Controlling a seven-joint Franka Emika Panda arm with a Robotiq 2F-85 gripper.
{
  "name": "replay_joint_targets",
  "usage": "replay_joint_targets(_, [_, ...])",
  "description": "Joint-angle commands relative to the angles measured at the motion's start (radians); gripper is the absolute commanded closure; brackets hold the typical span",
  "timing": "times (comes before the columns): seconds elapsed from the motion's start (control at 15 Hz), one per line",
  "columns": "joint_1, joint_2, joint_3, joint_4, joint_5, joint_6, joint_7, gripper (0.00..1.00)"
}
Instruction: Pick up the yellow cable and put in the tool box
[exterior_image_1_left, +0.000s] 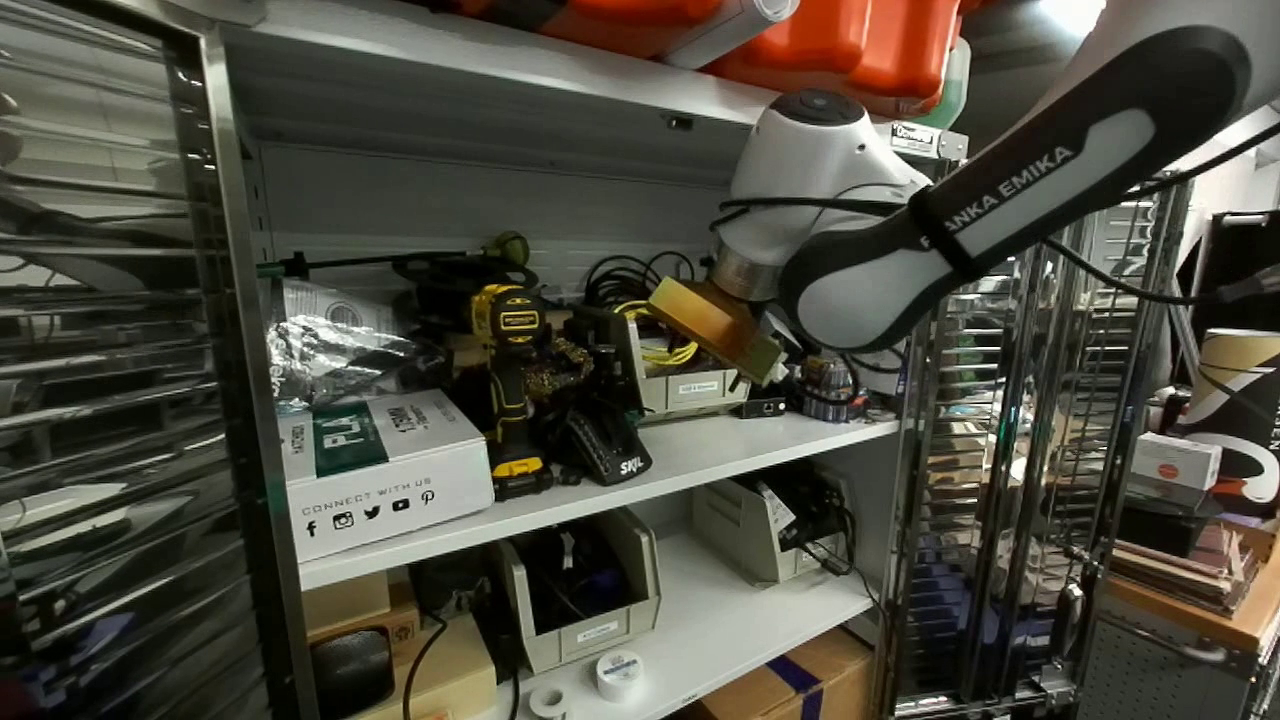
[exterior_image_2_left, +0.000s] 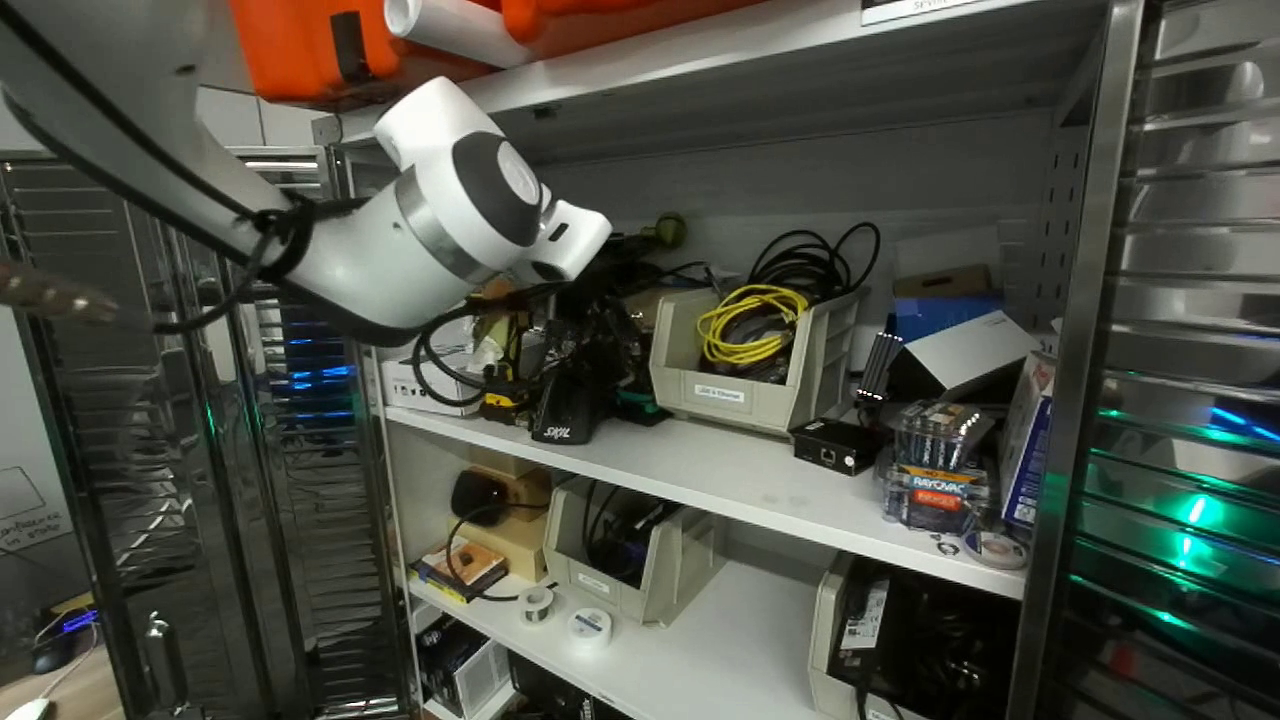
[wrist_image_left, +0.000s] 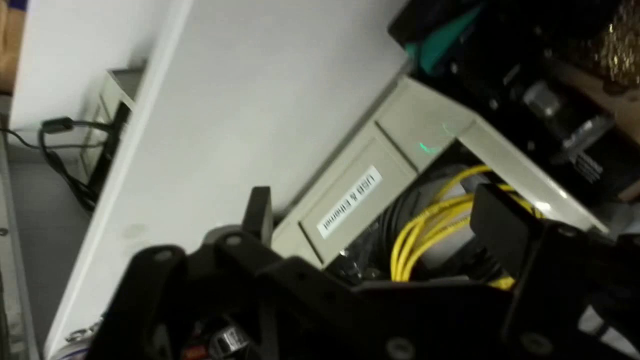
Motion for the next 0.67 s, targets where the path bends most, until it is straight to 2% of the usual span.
replay_joint_targets(0.0, [-0.105,-0.114,0.133,-0.168,0.282,0.02,-0.272,0.0])
replay_joint_targets(0.07, [-0.002,-0.112,0.046,-0.171,0.367,0.002,-0.347,0.0])
replay_joint_targets(0.2, [0.025,-0.124,0.053,-0.168,0.536,-0.05,-0.504,0.0])
replay_joint_targets(0.33, [0.056,-0.142,0.053,-0.13,0.706,-0.152,-0.66,0.0])
replay_joint_targets(0.6, [0.07,-0.207,0.004,-0.033,1.004,-0.465,-0.962,0.0])
